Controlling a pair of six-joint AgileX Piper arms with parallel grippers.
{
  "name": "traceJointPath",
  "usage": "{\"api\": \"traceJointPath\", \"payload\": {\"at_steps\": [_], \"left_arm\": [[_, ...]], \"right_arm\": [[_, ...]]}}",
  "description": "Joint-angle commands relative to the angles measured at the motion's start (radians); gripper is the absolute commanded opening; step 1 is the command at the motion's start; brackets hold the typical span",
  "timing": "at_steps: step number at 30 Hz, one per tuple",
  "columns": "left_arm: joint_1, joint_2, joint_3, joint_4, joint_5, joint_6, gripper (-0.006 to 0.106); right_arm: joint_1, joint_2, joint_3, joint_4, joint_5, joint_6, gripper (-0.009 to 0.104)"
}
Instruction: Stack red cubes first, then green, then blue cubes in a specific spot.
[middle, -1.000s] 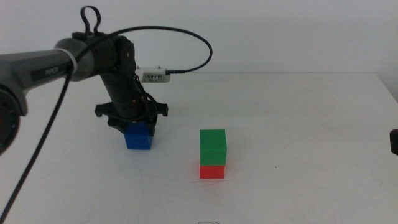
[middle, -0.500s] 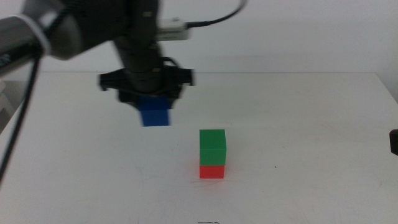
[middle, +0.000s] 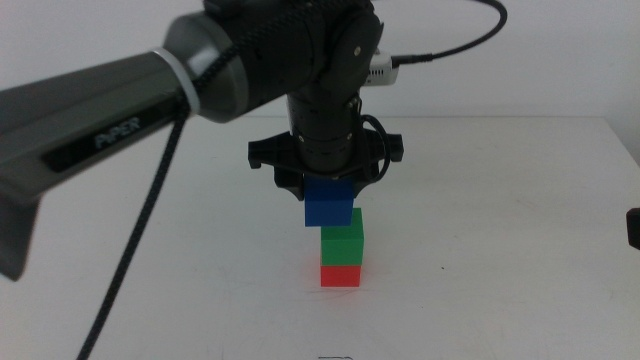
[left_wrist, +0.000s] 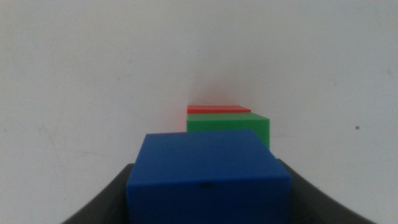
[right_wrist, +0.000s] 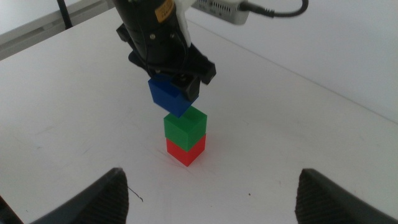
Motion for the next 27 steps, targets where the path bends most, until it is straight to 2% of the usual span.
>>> {"api": "traceJointPath", "payload": {"at_steps": [1, 8, 14, 27], "left_arm": [[-0.003, -0.041, -0.036, 0.008, -0.023, -0.016, -0.002], [-0.003, -0.029, -0.036, 0.003, -0.044, -0.016, -0.002], [-0.003, -0.029, -0.036, -0.039, -0.066, -0.012, -0.002], [-0.003, 0.001, -0.036, -0.048, -0.091, -0.005, -0.002]], "right_arm": [[-0.006, 0.003, -0.023, -0.002, -0.069, -0.016, 0.086], [-0.006, 0.003, -0.023, -0.002, -0.069, -0.016, 0.086], [-0.006, 0.003, -0.023, -0.002, -0.069, -0.016, 0.086], [-0.006, 0.003, -0.023, -0.002, -0.069, -0.016, 0.086]]}}
